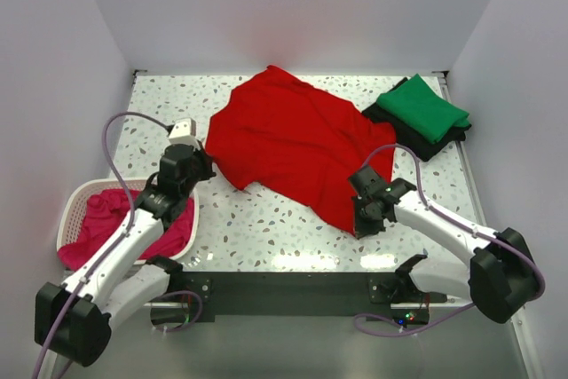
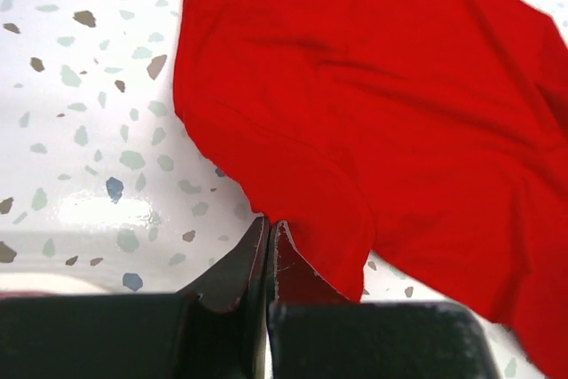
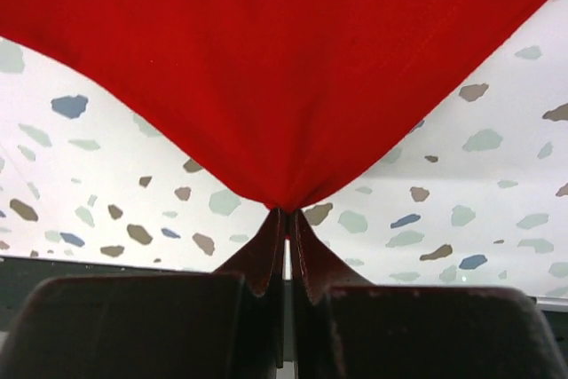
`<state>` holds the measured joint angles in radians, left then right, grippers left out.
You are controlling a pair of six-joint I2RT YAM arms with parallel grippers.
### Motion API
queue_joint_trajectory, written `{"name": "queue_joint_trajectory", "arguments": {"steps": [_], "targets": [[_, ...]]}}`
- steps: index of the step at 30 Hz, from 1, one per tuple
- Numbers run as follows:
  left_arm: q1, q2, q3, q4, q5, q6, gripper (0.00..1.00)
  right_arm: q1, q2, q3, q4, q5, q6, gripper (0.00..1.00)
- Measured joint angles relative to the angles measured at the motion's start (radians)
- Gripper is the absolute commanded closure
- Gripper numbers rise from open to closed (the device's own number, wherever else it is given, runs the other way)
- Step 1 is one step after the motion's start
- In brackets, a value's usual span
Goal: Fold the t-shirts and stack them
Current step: Fold the tshirt
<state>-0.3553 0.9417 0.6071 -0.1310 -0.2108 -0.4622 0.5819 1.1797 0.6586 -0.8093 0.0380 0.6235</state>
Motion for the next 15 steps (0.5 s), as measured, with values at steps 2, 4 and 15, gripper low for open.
{"name": "queue_joint_trajectory", "arguments": {"steps": [2, 4, 15], "targets": [[-0.012, -0.048, 0.0, -0.023, -0.029, -0.01, 1.0, 0.019, 0.0, 0.013, -0.018, -0.003, 0.005, 1.0], [-0.031, -0.083, 0.0, -0.046, -0.057, -0.024, 1.0, 0.036, -0.003, 0.023, -0.033, -0.003, 0.008, 1.0], [-0.156, -0.151, 0.005, -0.211, -0.208, -0.081, 1.0, 0.109, -0.028, 0.055, -0.084, -0.015, 0.021, 1.0]]}}
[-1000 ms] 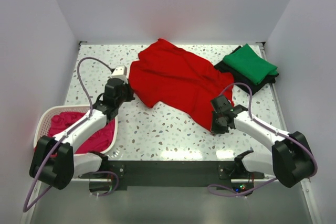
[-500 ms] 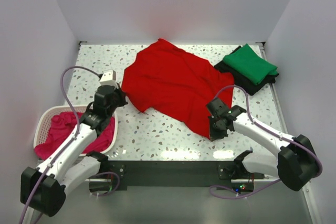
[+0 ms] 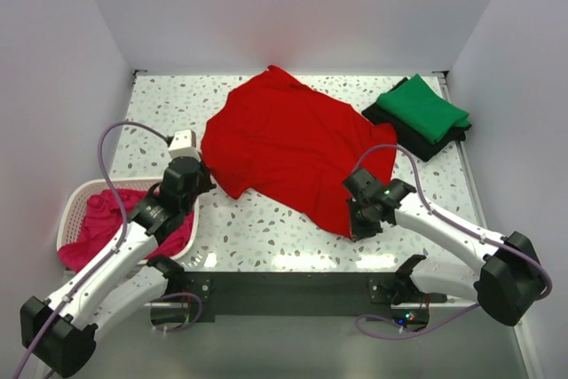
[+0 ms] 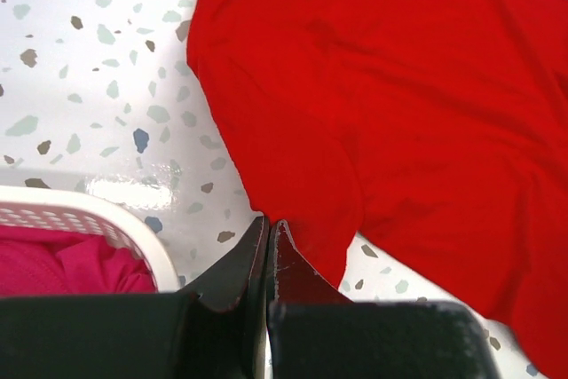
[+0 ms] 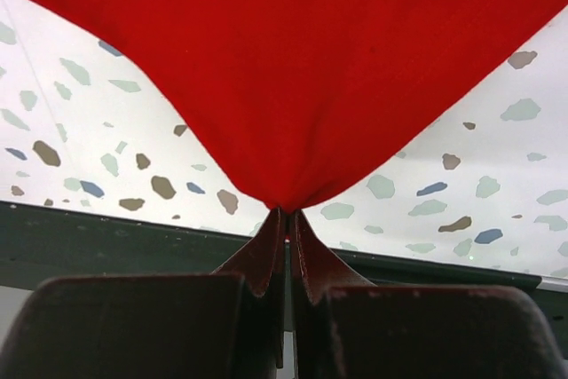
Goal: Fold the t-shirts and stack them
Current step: Fold the tshirt
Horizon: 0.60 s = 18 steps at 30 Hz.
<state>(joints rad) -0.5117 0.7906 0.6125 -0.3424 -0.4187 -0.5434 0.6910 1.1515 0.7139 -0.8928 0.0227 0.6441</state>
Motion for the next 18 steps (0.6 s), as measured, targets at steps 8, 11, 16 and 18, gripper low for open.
{"name": "queue_joint_trajectory", "arguments": {"steps": [8, 11, 16, 18], "targets": [[0.0, 0.109, 0.04, 0.024, -0.07, 0.027, 1.0, -0.004, 0.008, 0.066, -0.005, 0.056, -0.008, 1.0], [0.0, 0.18, 0.064, 0.052, -0.084, 0.055, 1.0, -0.027, 0.029, 0.082, 0.001, 0.083, -0.017, 1.0], [0.002, 0.282, 0.107, 0.126, -0.082, 0.104, 1.0, -0.133, 0.038, 0.086, 0.005, 0.102, -0.053, 1.0], [0.009, 0.327, 0.122, 0.168, -0.077, 0.129, 1.0, -0.182, 0.038, 0.086, 0.013, 0.107, -0.066, 1.0]]}}
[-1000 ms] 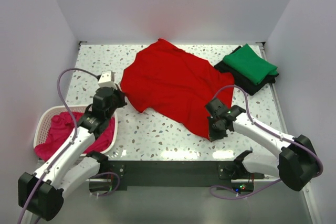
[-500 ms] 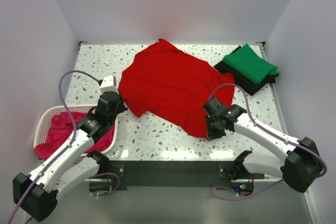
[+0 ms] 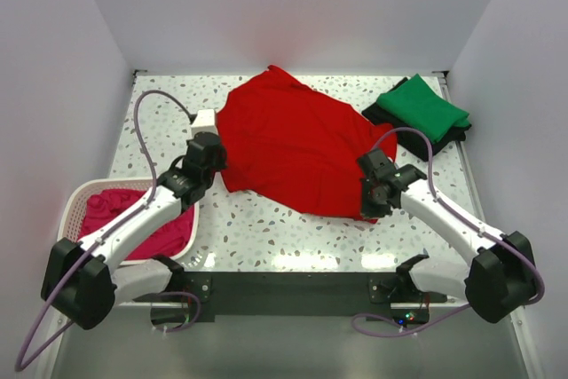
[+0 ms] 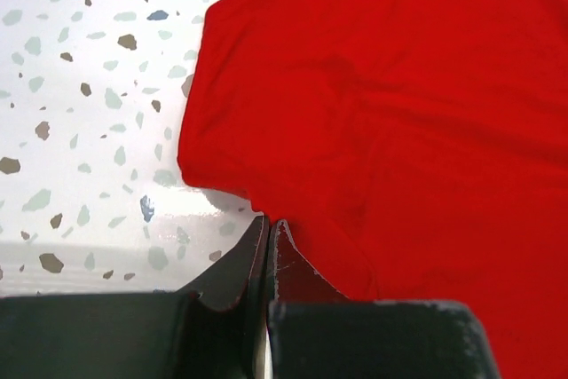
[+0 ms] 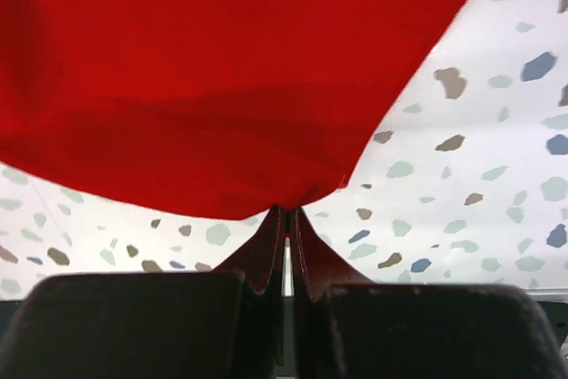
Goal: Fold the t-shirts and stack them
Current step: Fold the tshirt
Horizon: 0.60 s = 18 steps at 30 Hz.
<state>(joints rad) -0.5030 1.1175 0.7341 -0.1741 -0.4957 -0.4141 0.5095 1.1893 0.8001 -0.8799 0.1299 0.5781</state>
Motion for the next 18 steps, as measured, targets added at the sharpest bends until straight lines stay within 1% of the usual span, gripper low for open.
{"name": "queue_joint_trajectory", "arguments": {"steps": [3, 6, 10, 18], "targets": [[0.029, 0.069, 0.026, 0.054, 0.027, 0.035, 1.0, -0.035, 0.002, 0.006, 0.009, 0.014, -0.012, 1.0], [0.076, 0.137, 0.061, 0.11, 0.086, 0.06, 1.0, -0.054, 0.018, 0.024, 0.025, 0.028, -0.024, 1.0], [0.127, 0.243, 0.143, 0.158, 0.163, 0.09, 1.0, -0.104, 0.05, 0.036, 0.053, 0.047, -0.041, 1.0], [0.156, 0.377, 0.263, 0.228, 0.26, 0.15, 1.0, -0.244, 0.083, 0.06, 0.101, 0.058, -0.084, 1.0]]}}
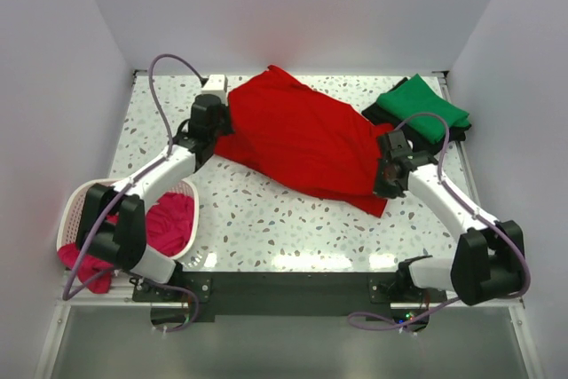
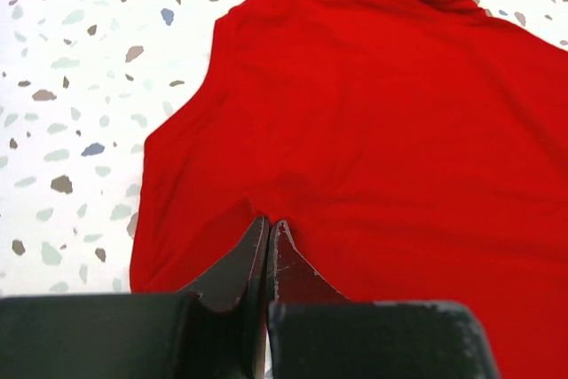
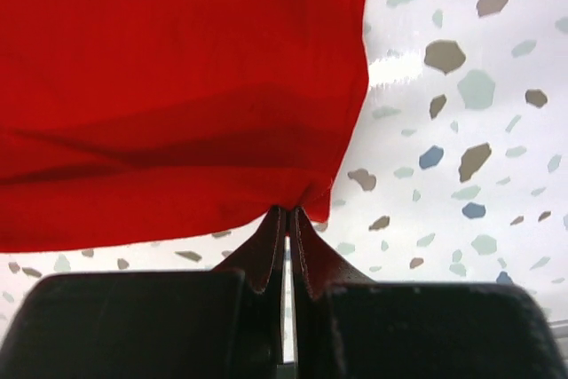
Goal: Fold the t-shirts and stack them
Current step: Fold the tshirt
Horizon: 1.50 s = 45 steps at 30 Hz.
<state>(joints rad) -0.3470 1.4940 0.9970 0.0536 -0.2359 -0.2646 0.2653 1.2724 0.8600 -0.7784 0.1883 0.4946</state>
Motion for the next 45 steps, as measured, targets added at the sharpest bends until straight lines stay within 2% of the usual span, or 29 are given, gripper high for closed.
{"name": "queue_joint_trajectory", "arguments": {"steps": [19, 45], "targets": [[0.012, 0.319, 0.255, 0.076, 0.076, 0.113, 1.0, -0.136, 0.283, 0.117, 0.11, -0.025, -0.071, 1.0], [0.037, 0.331, 0.29, 0.077, -0.026, 0.139, 1.0, -0.142, 0.292, 0.185, 0.101, -0.014, -0.097, 1.0]]}}
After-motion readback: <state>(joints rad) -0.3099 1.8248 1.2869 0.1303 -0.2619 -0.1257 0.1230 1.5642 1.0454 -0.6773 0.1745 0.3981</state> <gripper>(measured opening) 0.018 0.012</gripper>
